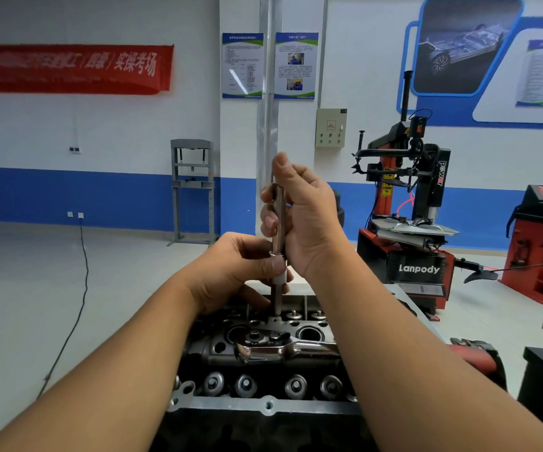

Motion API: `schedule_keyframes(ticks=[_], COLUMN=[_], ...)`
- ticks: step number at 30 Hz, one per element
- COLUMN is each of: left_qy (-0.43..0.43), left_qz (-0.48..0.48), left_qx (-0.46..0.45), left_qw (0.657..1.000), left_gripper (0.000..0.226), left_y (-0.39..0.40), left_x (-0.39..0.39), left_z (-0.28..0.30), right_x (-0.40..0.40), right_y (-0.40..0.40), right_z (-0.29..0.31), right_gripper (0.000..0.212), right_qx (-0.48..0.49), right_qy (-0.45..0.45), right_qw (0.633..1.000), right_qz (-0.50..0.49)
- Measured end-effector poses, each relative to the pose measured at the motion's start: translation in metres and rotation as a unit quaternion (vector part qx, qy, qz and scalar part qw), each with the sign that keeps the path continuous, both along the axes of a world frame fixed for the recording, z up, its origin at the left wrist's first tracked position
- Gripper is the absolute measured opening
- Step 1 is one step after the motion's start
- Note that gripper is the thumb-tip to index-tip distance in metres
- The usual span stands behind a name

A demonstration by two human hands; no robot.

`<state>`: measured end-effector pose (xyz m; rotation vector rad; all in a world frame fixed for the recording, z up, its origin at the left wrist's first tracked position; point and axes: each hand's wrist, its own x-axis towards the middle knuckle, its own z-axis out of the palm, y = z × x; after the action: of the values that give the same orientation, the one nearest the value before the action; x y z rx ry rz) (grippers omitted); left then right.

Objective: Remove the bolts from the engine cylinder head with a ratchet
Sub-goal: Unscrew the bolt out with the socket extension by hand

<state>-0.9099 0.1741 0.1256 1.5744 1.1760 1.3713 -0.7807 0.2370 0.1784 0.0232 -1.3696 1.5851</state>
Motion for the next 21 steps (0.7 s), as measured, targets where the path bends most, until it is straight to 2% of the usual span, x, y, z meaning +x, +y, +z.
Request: schedule_keyframes(ticks=[4, 7, 9, 12, 17, 21], left_qy=[-0.026, -0.072, -0.063, -0.019, -0.019, -0.057], left_qz=[-0.015, -0.087, -0.101, -0.055, -0.028, -0.104], left_qx=[0.002, -0.037, -0.036, -0.013, -0.001, -0.039], left_qw=[1.000, 0.993, 0.992, 0.998, 0.999, 0.992], left_gripper=[0.036, 0.043, 0.053, 0.058, 0.051, 0.053], left_y=[-0.002, -0.004, -0.002, 0.002, 0.003, 0.001], left_x=[0.000, -0.002, -0.005, -0.006, -0.003, -0.004], left_z=[-0.001, -0.002, -0.002, -0.003, -0.001, -0.001], right_x=[-0.004, -0.007, -0.007, -0.003, -0.002, -0.001], right_y=[-0.002, -0.005, -0.006, -0.008, -0.011, -0.011], right_z=[0.001, 0.004, 0.004, 0.004, 0.003, 0.002], right_gripper=[0.038, 0.039, 0.042, 0.046, 0.026, 0.026], right_qx=[0.021, 0.030, 0.020, -0.009, 0.012, 0.033], right_qy=[-0.003, -0.024, -0.034, -0.046, -0.033, -0.033], right_qw=[1.000, 0.999, 0.999, 0.999, 0.998, 0.997], right_qz=[-0.007, -0.022, -0.022, -0.015, -0.044, -0.054])
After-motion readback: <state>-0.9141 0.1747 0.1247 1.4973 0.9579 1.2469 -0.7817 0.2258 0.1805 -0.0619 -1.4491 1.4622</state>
